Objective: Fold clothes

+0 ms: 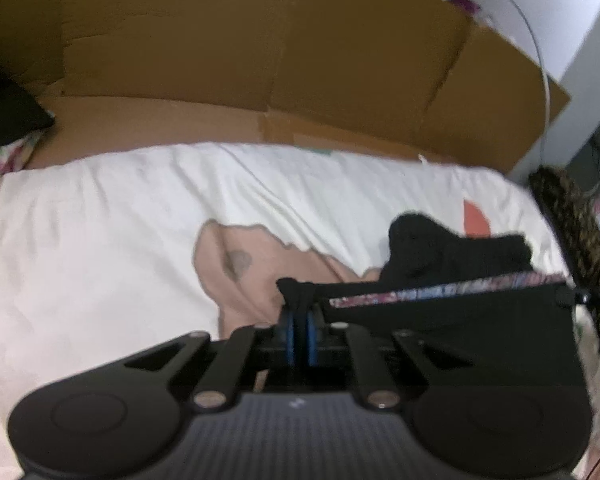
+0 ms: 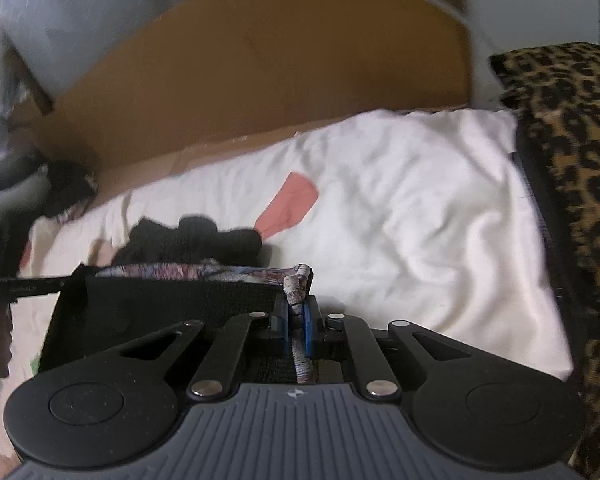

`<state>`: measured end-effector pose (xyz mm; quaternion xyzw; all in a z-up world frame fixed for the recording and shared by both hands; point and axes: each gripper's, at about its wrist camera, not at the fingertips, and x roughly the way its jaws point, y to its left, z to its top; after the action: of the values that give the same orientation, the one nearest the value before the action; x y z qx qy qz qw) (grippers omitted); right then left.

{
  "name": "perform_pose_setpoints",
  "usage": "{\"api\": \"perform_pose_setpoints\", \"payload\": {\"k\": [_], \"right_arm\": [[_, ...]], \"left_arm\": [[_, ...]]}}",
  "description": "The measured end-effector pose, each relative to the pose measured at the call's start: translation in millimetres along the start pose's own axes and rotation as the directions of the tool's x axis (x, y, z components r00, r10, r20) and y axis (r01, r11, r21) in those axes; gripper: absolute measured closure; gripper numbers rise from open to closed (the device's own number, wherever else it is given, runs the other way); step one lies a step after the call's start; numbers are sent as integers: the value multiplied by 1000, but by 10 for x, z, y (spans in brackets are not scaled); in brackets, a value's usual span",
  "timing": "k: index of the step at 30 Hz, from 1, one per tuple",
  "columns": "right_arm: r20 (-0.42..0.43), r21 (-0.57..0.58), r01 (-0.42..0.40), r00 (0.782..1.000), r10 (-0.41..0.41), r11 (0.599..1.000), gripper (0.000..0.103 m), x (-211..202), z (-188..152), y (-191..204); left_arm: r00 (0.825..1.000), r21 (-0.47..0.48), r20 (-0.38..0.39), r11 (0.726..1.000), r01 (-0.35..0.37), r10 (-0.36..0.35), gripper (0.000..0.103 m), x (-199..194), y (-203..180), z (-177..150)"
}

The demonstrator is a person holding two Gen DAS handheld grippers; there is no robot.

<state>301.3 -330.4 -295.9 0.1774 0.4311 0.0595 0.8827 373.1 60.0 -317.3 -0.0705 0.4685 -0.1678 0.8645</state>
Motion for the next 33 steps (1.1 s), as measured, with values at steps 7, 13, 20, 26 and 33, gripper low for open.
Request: {"api": "perform_pose_setpoints", "payload": {"k": [7,13,20,26,33], "right_arm": [[43,86,-33,999,30,996,98,-318,42,-47],[76,122,-34,997,24,992,98,-492,112,-98],[59,145,8,998,-17,989,98,-389,183,-176],[40,162,37,998,-44,986,98,-272,206,-276],[40,175,34,998,-41,984,98,-217,264,-308]], "left_arm": [[997,-20,71,999,39,-37,97,-262,-80,221],[997,-15,69,999,37,-35,97,-145,-166,364],[998,-18,50,1000,25,-24,97,60,-244,496],[1000,-16,29,1000,10,-9,97,267,-284,562],[999,-42,34,999,11,-9,96,337,-229,580]]}}
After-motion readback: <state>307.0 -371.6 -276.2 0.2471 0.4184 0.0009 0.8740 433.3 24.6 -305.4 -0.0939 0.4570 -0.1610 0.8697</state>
